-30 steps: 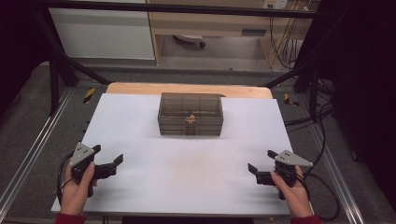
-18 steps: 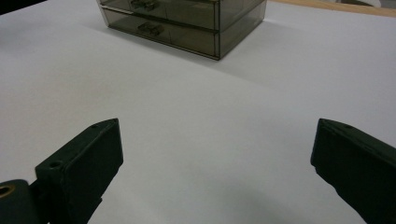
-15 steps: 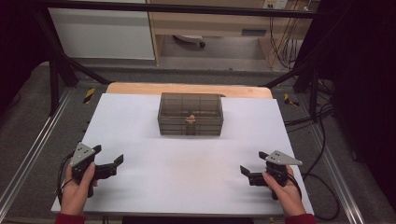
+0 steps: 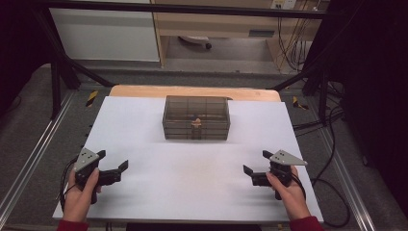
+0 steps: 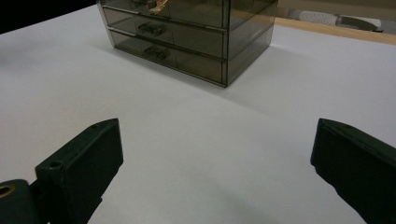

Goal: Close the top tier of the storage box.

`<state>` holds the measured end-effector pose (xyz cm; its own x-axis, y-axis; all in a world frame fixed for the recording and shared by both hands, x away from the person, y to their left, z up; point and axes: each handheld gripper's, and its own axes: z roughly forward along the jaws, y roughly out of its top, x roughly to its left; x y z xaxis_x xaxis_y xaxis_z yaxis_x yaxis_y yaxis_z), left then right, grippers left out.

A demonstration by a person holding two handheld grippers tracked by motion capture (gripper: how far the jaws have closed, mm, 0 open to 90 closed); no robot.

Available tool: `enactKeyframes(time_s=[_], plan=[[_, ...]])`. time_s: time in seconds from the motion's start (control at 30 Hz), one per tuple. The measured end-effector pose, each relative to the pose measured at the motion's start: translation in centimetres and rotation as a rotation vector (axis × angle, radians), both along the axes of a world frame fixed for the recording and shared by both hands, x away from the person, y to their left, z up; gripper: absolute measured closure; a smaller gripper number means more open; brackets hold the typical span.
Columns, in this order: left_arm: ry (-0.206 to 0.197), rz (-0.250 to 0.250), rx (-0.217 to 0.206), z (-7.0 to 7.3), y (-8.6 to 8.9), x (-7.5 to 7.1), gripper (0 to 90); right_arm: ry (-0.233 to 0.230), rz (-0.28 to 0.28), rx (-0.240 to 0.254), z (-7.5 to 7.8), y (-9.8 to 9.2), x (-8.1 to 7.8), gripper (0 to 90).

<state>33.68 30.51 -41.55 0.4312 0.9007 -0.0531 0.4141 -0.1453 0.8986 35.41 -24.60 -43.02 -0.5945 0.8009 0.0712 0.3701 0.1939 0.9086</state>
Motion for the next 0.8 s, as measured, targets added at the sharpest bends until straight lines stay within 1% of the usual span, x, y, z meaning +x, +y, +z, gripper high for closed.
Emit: enactKeyframes(time_s=[0.13, 0.33, 0.4, 0.63, 0.7, 0.8], plan=[[0.003, -0.004, -0.002, 0.0, 0.0, 0.1, 4.6, -0.007, 0.0, 0.007, 0.1, 0.2, 0.6, 3.1], [0.002, -0.007, -0.001, -0.1, 0.0, 0.1, 4.7, -0.025, -0.005, 0.016, 0.9, 0.0, 1.8, 3.1], [0.004, -0.007, 0.001, -0.1, 0.0, 0.1, 4.7, -0.027, -0.008, 0.02, 1.0, 0.0, 2.2, 3.4], [0.002, -0.016, 0.008, -0.1, -0.1, 0.0, 4.7, 0.001, -0.003, 0.025, 0.3, 0.2, 3.0, 3.8], [0.008, -0.018, 0.007, -0.1, -0.2, 0.1, 4.7, 0.009, -0.006, 0.022, 0.2, 0.4, 3.2, 3.3], [0.013, -0.022, 0.001, -0.2, -0.3, 0.0, 4.7, 0.021, 0.008, 0.028, -0.1, 0.9, 3.3, 3.3]])
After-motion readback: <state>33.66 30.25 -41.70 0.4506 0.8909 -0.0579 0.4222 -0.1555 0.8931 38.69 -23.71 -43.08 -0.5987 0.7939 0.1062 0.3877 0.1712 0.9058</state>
